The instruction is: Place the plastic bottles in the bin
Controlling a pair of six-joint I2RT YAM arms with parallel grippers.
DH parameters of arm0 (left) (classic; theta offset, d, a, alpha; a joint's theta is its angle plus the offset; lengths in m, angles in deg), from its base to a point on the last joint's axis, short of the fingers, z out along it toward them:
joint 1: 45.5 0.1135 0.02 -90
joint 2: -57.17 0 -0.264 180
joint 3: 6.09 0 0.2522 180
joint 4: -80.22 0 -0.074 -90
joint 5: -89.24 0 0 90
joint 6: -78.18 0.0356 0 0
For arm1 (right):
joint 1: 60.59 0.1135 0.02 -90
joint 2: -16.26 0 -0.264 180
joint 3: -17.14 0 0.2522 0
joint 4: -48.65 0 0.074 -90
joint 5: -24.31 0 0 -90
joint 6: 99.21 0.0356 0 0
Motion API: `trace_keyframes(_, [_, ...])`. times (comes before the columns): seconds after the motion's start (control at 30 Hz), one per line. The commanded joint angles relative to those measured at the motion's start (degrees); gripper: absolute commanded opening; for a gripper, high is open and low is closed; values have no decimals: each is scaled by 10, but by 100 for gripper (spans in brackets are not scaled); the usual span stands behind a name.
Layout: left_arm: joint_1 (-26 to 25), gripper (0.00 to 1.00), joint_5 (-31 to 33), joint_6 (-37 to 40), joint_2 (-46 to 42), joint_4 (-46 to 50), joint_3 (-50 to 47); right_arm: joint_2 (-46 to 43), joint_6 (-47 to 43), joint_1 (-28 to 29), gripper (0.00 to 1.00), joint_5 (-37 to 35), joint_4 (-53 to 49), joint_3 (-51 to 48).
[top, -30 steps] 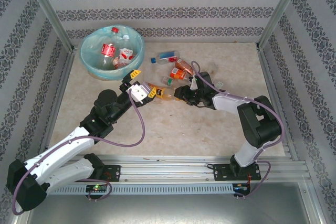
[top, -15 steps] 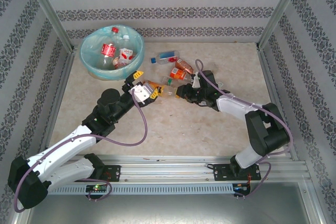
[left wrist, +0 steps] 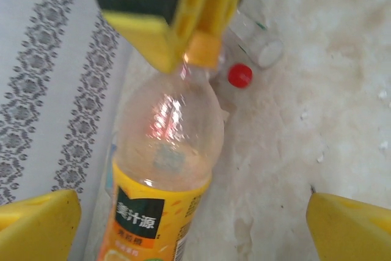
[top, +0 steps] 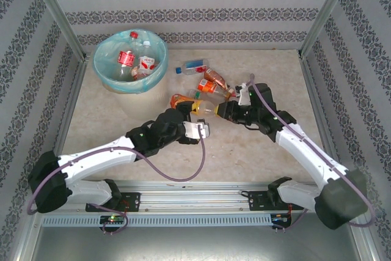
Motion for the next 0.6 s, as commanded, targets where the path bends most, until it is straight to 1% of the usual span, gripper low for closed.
trace_keyframes(0.0, [-4, 96, 46, 28, 26, 11, 37, -45, -22, -2, 0, 3, -65, 12])
trace_keyframes(0.2, [-5, 91, 83, 31, 74, -64, 47, -119, -20, -1, 0, 4, -118, 7])
trace_keyframes(0.3, [-9, 88, 84, 28, 89, -92, 49, -142, -11, -1, 0, 6, -128, -5])
trace_keyframes(0.5, [-34, 73, 73, 52, 106, -115, 47, -162, -2, 0, 0, 11, -134, -20])
trace_keyframes(0.57, [-40, 64, 75, 51, 110, -116, 50, -161, -6, -1, 0, 9, -137, -17])
